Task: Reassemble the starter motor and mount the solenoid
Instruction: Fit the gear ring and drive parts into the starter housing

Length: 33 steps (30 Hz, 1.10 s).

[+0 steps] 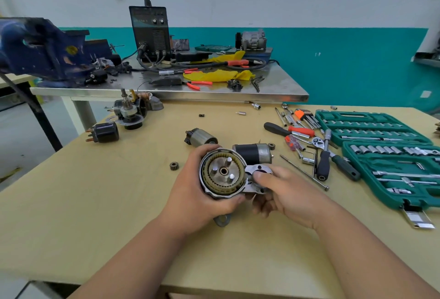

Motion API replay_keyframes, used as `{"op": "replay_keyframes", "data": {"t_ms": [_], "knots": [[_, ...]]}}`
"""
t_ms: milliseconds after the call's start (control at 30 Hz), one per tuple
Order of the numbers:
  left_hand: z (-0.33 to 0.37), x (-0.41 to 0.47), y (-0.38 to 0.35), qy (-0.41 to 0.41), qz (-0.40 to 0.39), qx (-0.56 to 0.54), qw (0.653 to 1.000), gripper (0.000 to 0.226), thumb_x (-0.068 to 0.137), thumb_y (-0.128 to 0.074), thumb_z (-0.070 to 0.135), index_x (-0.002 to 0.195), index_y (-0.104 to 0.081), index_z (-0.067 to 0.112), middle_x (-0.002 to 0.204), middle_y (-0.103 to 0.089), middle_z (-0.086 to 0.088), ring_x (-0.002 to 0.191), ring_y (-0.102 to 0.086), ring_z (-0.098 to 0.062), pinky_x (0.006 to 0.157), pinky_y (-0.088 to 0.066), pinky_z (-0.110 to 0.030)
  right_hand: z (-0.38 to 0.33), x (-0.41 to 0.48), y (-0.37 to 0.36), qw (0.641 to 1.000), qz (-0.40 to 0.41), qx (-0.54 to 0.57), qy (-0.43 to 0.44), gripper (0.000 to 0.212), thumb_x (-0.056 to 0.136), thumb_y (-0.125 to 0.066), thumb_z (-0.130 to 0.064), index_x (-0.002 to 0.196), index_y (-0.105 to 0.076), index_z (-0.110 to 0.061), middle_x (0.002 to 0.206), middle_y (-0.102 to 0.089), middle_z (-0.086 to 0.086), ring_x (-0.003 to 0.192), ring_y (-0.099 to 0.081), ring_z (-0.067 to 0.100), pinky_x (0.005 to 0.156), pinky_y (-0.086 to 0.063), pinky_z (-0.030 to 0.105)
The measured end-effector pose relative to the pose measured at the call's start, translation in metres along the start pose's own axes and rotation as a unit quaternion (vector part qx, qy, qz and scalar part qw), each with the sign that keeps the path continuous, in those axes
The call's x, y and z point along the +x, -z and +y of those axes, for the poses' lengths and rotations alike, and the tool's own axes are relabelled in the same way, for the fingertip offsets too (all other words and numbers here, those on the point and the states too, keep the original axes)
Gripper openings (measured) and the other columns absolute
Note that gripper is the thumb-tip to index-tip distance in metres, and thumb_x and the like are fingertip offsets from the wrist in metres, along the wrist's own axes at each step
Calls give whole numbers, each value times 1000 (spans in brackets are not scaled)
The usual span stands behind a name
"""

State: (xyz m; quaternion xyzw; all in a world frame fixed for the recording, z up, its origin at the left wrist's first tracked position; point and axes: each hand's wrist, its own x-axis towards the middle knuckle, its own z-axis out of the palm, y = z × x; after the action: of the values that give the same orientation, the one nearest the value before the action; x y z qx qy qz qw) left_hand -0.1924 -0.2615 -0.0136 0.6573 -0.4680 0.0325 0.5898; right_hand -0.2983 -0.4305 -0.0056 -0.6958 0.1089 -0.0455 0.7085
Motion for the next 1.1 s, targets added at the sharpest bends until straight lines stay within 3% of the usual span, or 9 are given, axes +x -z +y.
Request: {"op": "replay_keyframes", "data": {"t_ms": [267, 500, 600, 700, 833, 967, 1100], "knots": [[-1, -1, 1, -6, -23, 26, 999, 85, 50, -86, 45, 119, -39, 60, 116, -60, 29, 109, -59, 3, 89, -40, -6, 2, -2, 5, 999, 29, -14, 8, 15, 98, -48, -7, 100, -62, -9, 76, -70, 9, 57, -62, 24, 51, -49, 31], [-4, 1, 2, 0, -14, 24, 1000, 85, 51, -86, 44, 119, -38, 62, 117, -59, 29, 112, -59, 0, 92, -41, -10, -1, -4, 1, 1000, 19, -15, 20, 15, 97, -47, -5, 102, -61, -7, 77, -68, 8, 59, -60, 25, 51, -48, 31], [-6, 3, 5, 9, -14, 5, 1000, 83, 52, -84, 45, 122, -40, 51, 117, -60, 26, 111, -59, 0, 91, -42, -11, -3, -1, -4, 999, 48, -5, 21, 18, 97, -44, -3, 100, -61, -7, 73, -69, 10, 55, -59, 25, 49, -46, 32], [-5, 10, 3, 28, -14, -18, 999, 73, 58, -73, 53, 122, -44, 35, 111, -63, 24, 106, -62, -2, 85, -45, -14, -5, 3, -8, 996, 83, 17, 12, 14, 96, -45, -3, 97, -59, -6, 66, -67, 13, 48, -56, 22, 44, -43, 28], [-4, 25, 1, 88, -2, -36, 995, 53, 64, -59, 52, 115, -49, 40, 102, -64, 29, 96, -62, 4, 78, -48, -15, -12, 7, -6, 993, 82, 63, -54, 9, 96, -48, -7, 93, -56, -6, 59, -64, 13, 41, -53, 18, 39, -41, 21], [-2, 30, 2, 83, -39, -16, 996, 61, 60, -68, 55, 116, -47, 40, 104, -63, 29, 100, -63, 1, 81, -47, -13, -16, 7, 1, 988, 53, 73, -123, 11, 96, -49, -11, 92, -58, -12, 63, -66, 12, 43, -52, 15, 42, -41, 21], [0, 27, 2, 71, -61, -11, 995, 76, 53, -79, 52, 120, -45, 37, 106, -63, 26, 103, -62, 0, 82, -44, -9, -14, 4, 5, 991, 41, 58, -112, 13, 96, -48, -11, 95, -61, -11, 67, -67, 11, 48, -56, 17, 44, -44, 23]]}}
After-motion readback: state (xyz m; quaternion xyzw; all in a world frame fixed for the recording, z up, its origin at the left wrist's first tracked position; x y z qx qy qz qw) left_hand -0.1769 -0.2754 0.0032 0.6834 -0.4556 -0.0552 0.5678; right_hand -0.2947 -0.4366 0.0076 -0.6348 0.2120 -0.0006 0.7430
